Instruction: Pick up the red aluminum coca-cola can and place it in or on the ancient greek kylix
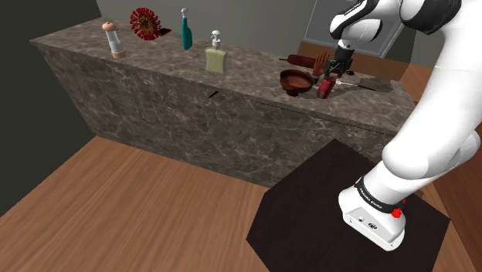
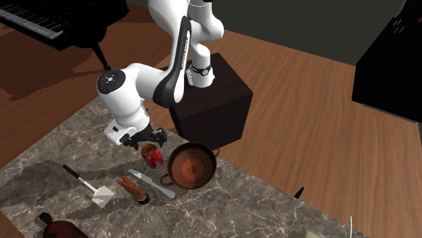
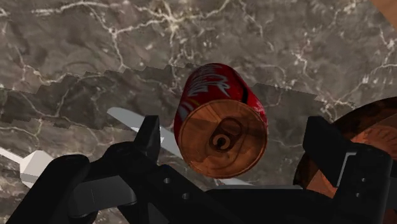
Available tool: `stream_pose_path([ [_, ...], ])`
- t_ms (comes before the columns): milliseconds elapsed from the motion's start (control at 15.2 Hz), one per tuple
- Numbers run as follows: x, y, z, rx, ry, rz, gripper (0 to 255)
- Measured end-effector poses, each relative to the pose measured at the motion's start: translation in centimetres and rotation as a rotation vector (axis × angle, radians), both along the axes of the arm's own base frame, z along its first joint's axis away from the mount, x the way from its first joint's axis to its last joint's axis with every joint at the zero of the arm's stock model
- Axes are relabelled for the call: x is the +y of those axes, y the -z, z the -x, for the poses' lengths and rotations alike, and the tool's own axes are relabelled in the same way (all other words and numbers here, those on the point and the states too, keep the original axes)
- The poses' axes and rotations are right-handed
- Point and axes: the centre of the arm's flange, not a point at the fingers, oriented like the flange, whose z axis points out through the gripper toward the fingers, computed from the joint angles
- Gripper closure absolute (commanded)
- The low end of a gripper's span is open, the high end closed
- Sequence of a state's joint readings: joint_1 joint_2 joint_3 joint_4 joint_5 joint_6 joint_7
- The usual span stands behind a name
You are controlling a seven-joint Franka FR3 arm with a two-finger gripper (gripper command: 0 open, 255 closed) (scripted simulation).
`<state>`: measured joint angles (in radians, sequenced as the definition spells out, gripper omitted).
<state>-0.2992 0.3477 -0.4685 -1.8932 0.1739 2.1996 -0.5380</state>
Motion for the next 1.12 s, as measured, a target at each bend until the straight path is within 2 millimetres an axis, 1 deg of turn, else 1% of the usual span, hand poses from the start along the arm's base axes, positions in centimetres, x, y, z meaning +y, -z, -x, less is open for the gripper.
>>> stream_pose_path([
  [396, -0.4, 2.9, 0.2, 0.000, 0.001, -0.001, 0],
  [528, -0.4, 3.3, 0.1, 0.000, 0.001, -0.001, 0],
  [792, -0.4, 3.4, 0.1, 0.000, 0.001, -0.001, 0],
  [858, -0.4, 3.4, 0.1, 0.000, 0.001, -0.001, 255],
  [1122, -0.4, 3.4, 0.1, 0.000, 0.001, -0.001, 255],
])
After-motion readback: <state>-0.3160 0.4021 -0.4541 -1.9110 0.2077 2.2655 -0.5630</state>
